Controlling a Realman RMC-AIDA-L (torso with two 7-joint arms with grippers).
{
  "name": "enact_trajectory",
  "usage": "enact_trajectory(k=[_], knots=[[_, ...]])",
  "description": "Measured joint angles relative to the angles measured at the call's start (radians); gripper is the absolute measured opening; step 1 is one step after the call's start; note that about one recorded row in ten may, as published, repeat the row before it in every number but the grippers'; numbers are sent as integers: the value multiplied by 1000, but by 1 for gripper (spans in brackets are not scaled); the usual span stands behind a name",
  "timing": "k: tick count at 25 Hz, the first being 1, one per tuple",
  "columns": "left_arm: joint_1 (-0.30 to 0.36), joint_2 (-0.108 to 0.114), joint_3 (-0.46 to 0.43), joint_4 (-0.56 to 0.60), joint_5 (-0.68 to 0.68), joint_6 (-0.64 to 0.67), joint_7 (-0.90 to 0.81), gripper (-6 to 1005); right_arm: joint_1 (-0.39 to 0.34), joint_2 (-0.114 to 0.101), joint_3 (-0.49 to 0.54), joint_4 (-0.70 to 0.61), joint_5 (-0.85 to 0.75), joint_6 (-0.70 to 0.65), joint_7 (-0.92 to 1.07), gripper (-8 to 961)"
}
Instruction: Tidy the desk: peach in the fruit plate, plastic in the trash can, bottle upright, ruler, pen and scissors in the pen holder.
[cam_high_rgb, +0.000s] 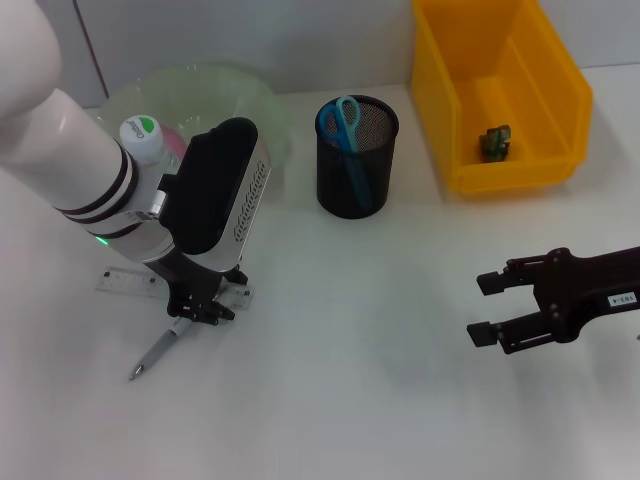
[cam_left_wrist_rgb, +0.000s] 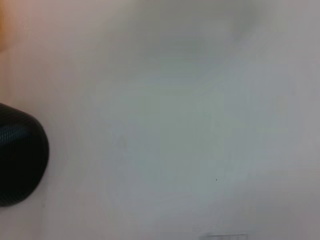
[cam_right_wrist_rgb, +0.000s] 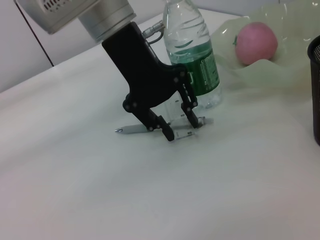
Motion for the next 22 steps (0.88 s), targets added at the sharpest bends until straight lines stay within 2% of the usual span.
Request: enact_trajectory(k=[22], knots=[[7,1,1,-8,-6,-23,16,393,3,0,-8,0,0,1,4,819]])
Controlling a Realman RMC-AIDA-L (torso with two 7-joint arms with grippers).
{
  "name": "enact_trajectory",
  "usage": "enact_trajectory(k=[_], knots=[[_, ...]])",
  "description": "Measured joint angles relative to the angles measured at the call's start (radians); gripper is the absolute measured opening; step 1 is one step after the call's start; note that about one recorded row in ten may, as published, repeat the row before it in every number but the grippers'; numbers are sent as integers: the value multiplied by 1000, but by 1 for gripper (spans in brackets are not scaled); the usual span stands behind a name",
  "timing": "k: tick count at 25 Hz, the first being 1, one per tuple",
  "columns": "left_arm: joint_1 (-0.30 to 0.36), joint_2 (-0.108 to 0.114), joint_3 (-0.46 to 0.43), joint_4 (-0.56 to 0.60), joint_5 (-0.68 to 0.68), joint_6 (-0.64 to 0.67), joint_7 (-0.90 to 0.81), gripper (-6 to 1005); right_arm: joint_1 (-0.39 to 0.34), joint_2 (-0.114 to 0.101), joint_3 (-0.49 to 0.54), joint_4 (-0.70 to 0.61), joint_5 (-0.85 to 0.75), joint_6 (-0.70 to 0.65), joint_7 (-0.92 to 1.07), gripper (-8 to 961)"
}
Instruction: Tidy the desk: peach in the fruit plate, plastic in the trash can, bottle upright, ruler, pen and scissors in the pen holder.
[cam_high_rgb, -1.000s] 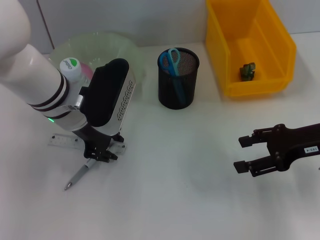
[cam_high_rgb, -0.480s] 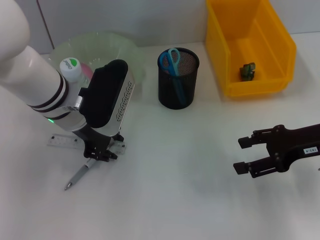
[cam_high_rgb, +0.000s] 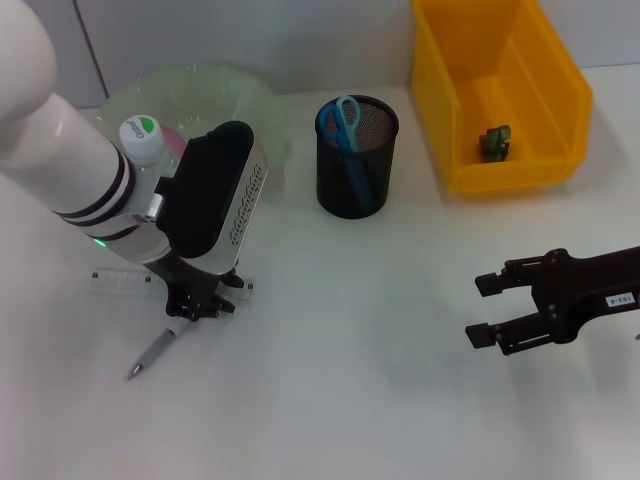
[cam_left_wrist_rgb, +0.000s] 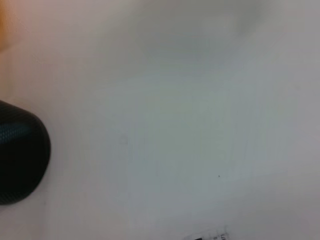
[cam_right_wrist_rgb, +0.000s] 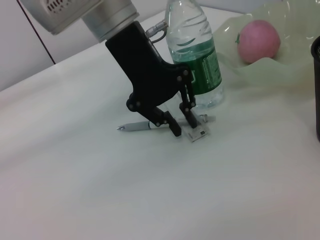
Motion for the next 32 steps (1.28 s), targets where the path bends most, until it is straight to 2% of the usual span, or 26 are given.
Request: enact_trajectory(k=[10,17,22,27,32], knots=[[6,0,0,20,5,6,-22,188,6,-1,-24,-1,0,0,21,819],[14,0,0,45,3,-14,-60,171,8,-2,-25,-3,0,0,23,819],[19,-1,2,57,4,-20,-67,323,9,-2,-26,-3,0,0,24,819],[19,-1,2,58,4,-34,-68,530,9,0,-33,-3,0,0,24,819],[16,-1,4,46,4,-48,-68,606,10,0,-34,-2,0,0,24,819]])
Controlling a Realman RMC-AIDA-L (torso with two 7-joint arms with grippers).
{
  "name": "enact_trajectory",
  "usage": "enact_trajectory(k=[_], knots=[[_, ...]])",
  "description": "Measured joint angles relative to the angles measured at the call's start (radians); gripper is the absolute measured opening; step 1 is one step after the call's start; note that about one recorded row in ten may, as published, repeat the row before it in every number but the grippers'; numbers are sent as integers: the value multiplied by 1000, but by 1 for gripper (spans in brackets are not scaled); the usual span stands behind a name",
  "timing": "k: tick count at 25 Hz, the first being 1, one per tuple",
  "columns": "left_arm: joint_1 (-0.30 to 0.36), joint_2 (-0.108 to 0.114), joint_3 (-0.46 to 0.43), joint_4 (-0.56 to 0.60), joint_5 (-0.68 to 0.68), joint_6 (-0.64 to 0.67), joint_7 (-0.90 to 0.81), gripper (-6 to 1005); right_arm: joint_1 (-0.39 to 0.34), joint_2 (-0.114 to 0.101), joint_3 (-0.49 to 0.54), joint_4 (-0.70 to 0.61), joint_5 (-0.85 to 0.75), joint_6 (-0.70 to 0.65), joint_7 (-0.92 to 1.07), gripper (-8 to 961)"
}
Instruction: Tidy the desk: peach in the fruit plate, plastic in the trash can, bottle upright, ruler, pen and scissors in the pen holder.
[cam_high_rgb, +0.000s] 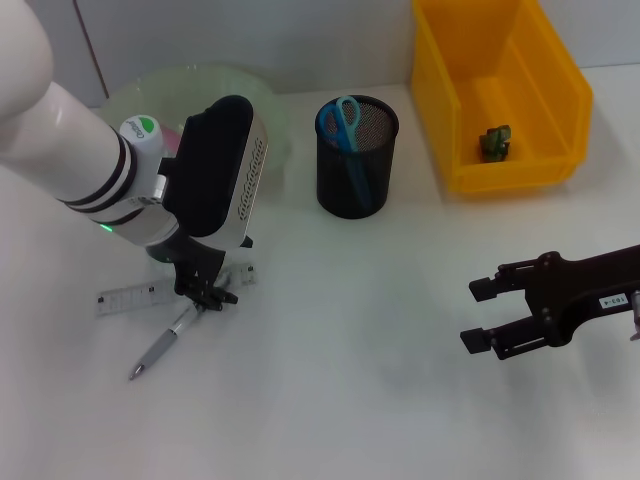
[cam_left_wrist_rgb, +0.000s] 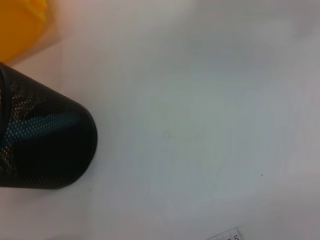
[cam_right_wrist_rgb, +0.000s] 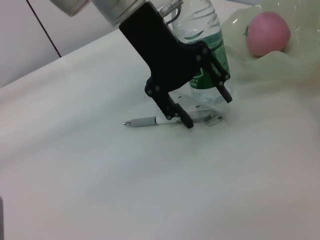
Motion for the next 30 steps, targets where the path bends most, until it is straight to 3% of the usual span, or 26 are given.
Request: enact_trajectory(k=[9,30], knots=[[0,0,23,-8,1,-6,0,717,0,0,-1,0,0,1,1,819],[-8,0,40,-16,14,36,3,716,0,0,-4,2,0,11,3,819]])
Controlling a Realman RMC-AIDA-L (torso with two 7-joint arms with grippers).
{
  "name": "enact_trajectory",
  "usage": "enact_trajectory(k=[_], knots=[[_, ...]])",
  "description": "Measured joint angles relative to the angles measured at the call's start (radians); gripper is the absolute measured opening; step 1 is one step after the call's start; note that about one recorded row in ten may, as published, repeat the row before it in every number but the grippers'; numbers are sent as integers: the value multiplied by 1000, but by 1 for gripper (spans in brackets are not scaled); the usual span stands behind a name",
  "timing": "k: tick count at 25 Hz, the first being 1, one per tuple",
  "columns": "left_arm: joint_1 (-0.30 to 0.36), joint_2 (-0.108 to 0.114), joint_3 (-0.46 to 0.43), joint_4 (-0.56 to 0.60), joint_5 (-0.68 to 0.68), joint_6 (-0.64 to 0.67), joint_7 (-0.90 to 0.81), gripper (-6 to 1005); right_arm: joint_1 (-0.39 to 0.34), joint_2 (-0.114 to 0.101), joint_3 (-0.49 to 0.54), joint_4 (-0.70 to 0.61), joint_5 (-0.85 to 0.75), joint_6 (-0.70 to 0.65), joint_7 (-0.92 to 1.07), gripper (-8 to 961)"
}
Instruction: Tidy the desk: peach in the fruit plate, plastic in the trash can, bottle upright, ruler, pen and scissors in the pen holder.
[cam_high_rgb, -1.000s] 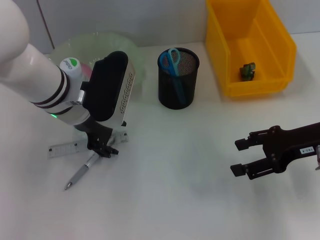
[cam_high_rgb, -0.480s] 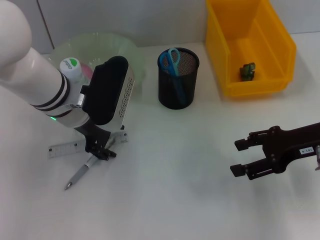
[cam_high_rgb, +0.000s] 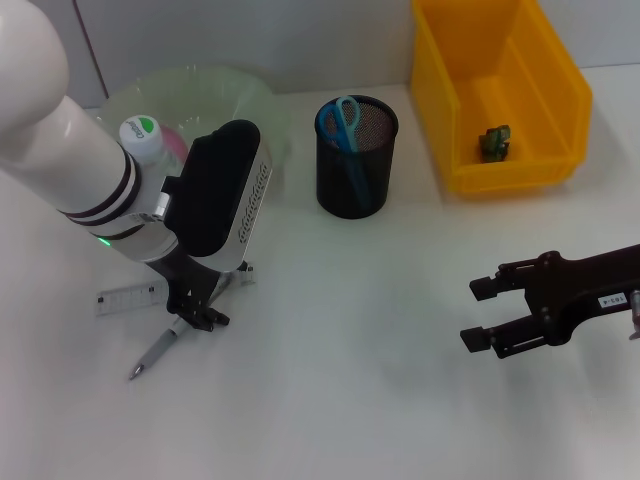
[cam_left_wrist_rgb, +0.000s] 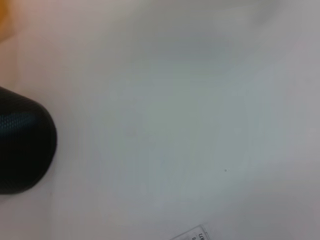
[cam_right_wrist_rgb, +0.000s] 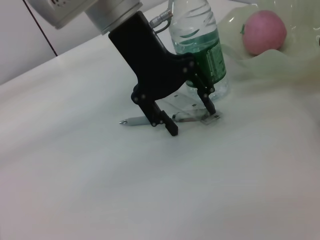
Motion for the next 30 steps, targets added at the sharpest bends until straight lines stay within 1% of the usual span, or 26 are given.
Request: enact_trajectory(k=[6,14,24,28,30], knots=[[10,0,0,15,-1,-54,-6,716,0,0,0,0,0,1,0,819],[-2,0,9,-17,4,-86,-8,716,5,0,0,0,0,1,0,819],[-8,0,41,-24,14,-74,-23,715,11,0,0,8,-2,0,0,819],[-9,1,47,-11,22,-36,-32,715,12,0,0,9,-10,1,0,819],[-1,1,45,10,22,6,-33,715,12,0,0,10,-11,1,0,819]])
